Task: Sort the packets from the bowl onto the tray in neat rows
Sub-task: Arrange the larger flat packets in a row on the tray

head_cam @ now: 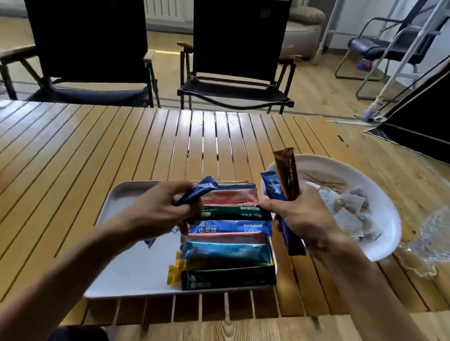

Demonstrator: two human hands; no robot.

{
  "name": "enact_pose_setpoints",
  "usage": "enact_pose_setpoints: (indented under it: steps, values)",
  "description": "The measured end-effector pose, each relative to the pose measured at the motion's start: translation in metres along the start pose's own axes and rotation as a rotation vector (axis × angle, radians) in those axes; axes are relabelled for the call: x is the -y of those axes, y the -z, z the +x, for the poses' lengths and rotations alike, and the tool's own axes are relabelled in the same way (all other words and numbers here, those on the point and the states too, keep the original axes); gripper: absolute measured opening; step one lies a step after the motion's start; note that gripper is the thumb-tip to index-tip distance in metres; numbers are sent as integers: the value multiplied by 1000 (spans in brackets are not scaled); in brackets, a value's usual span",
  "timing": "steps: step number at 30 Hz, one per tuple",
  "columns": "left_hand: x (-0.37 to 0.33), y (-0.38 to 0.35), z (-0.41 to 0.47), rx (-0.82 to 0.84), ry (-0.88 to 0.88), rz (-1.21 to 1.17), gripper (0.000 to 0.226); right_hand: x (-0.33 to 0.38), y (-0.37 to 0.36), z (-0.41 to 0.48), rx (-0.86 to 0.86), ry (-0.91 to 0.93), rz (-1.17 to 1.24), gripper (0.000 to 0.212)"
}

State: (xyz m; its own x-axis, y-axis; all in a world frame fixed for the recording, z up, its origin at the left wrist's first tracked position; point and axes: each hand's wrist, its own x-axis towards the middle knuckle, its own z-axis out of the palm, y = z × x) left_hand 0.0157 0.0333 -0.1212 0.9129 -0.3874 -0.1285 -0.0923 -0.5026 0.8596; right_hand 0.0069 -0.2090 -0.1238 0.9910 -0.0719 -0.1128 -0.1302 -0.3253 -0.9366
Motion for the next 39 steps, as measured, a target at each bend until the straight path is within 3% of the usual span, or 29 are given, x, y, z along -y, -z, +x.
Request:
enact_pose_setpoints:
  steps: [3, 11, 21, 26, 32, 35, 39]
  values:
    - [12, -8, 3, -138, 25, 91, 15, -4, -9, 4, -44, 50, -165, 14]
    - [20, -19, 9, -255, 68, 249, 26, -7, -18, 7, -176, 199, -478, 21]
    - [22, -15, 10, -275, 41, 248, 26, -8, -9, 8, -184, 154, -458, 23]
    - [19, -7, 3, -347, -44, 291, 26, -5, 0, 10, -202, 95, -315, 17]
    - [-1, -20, -2, -183, -248, 263, 24, 10, 0, -5, 33, 7, 148, 29]
    - [-7, -22, -4, -108, -286, 185, 28, 13, -3, -9, 109, -7, 192, 19]
    - [-6, -17, -7, 13, -199, -15, 24, 12, -1, -9, 108, 16, 234, 16]
